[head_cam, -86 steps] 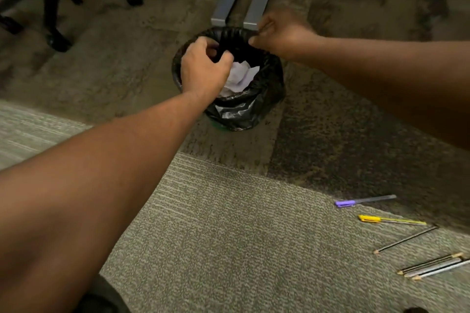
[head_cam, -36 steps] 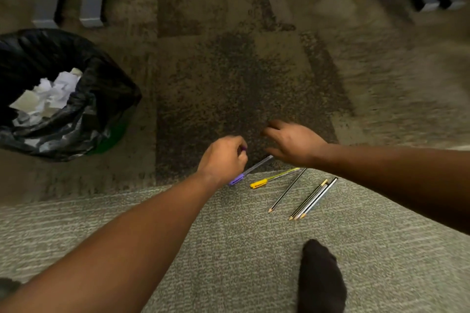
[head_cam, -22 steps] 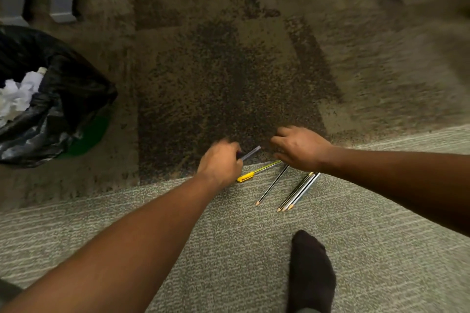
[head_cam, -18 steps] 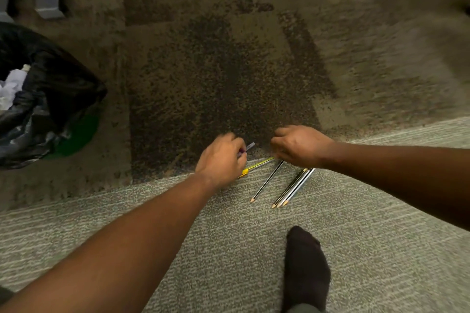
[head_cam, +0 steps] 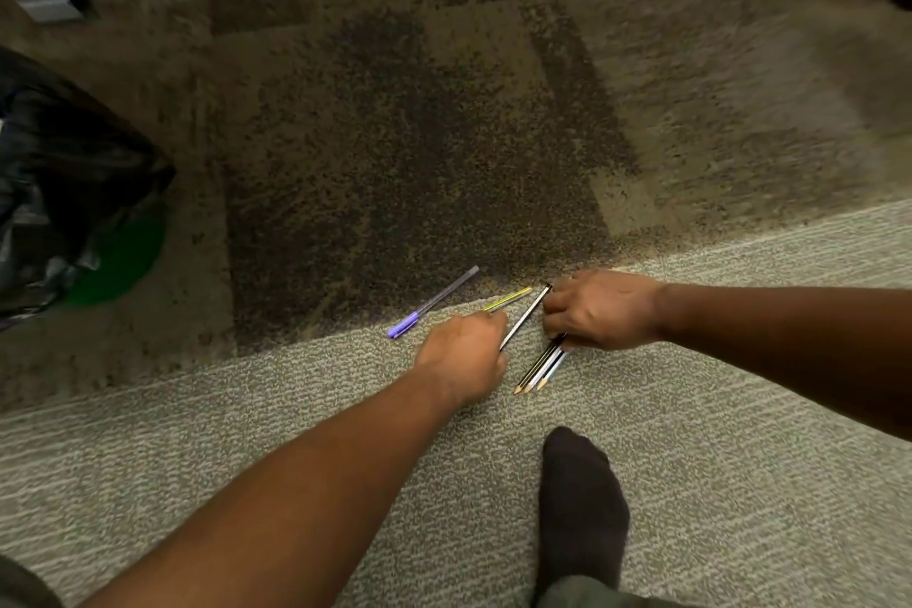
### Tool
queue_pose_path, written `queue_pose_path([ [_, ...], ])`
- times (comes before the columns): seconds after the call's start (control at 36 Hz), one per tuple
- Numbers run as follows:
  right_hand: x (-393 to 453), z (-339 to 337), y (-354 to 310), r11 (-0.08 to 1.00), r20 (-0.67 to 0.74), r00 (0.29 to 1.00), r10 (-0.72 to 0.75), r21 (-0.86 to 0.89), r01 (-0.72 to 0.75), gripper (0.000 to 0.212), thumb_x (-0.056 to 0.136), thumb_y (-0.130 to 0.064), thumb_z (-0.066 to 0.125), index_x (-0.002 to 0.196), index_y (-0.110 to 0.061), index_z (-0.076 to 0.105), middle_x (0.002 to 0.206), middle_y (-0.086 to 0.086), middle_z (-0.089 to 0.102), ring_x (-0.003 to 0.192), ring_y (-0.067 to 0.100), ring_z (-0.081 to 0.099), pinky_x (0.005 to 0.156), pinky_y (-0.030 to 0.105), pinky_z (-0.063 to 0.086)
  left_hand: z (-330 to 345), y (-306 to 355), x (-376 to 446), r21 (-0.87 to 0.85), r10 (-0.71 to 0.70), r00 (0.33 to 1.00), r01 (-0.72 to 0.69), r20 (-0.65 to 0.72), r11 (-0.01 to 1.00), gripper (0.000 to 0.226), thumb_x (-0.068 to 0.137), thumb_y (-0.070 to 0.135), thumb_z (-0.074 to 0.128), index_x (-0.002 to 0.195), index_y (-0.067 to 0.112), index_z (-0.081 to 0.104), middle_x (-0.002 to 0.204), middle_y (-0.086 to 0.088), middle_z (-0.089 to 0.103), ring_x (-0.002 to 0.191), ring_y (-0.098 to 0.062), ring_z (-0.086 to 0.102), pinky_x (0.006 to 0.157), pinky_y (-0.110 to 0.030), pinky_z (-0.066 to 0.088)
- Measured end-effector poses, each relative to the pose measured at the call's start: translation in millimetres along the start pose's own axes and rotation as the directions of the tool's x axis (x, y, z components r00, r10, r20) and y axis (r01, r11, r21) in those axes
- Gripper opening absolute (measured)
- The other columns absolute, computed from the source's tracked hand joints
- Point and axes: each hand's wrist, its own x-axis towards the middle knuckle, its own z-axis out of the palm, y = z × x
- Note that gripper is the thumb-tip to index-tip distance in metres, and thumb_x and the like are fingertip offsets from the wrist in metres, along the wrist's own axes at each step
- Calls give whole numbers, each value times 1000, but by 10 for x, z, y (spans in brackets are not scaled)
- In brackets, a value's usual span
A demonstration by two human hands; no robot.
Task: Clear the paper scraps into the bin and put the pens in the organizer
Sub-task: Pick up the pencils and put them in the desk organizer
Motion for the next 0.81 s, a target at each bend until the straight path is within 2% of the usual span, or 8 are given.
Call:
queue_pose_path([
  [0.11,-3,20,-21,1000,5,1000,-11,-3,11,28,98,-44,41,111,-27,58,105,-6,60,94,14,57,80,31,51,-58,32,22,-116,-28,999,25,-24,993,8,87,35,53,88,27,52,84,4,59,72,-17,55,61,-30,40],
  [0.19,-11,13,-26,1000,-12,1000,-13,5,13,23,95,-40,45,105,-26,60,99,-6,60,89,15,57,75,30,50,-196,-11,65,-226,-64,995,46,-73,973,12,84,35,52,91,26,54,78,8,55,70,-16,54,60,-29,38],
  [0.33,-11,57,-6,999,-7,1000,23,34,-23,20,94,-41,45,103,-28,58,98,-8,56,88,9,53,73,20,35,-412,-212,195,-386,-264,953,192,-145,902,12,87,30,47,87,19,53,74,-5,64,69,-27,58,62,-33,42],
  [0.42,-52,12,31,997,-22,998,59,58,-58,21,94,-42,41,100,-28,56,97,-9,53,86,8,52,75,22,45,-436,-326,204,-432,-334,927,234,-171,871,15,90,25,42,85,17,54,80,-13,67,77,-34,60,67,-37,44],
  [0.53,-146,10,55,997,-34,998,44,64,-42,22,93,-45,42,103,-30,56,98,-11,55,87,7,52,77,24,47,-388,-383,127,-442,-341,924,238,-171,865,15,89,25,40,84,20,53,75,-9,65,73,-31,60,63,-37,44],
  [0.64,-168,152,-24,998,-7,999,49,44,-49,34,93,-51,49,120,-30,50,109,-11,51,94,7,50,82,21,42,-343,-356,90,-451,-314,937,217,-151,866,12,88,24,42,91,23,54,77,-3,66,72,-25,61,64,-36,45],
  [0.69,-159,209,-53,998,-17,998,58,41,-57,34,93,-49,52,119,-28,49,106,-10,52,90,6,47,82,23,44,-343,-333,92,-464,-296,944,198,-148,864,16,89,24,43,99,24,55,80,0,66,72,-23,61,64,-36,46],
  [0.81,-126,219,-16,999,2,999,38,6,-38,28,95,-53,43,108,-29,50,98,-10,52,85,7,42,78,25,42,-375,-297,114,-484,-270,945,151,-186,862,22,91,22,43,110,25,53,83,2,67,69,-21,60,63,-35,46],
])
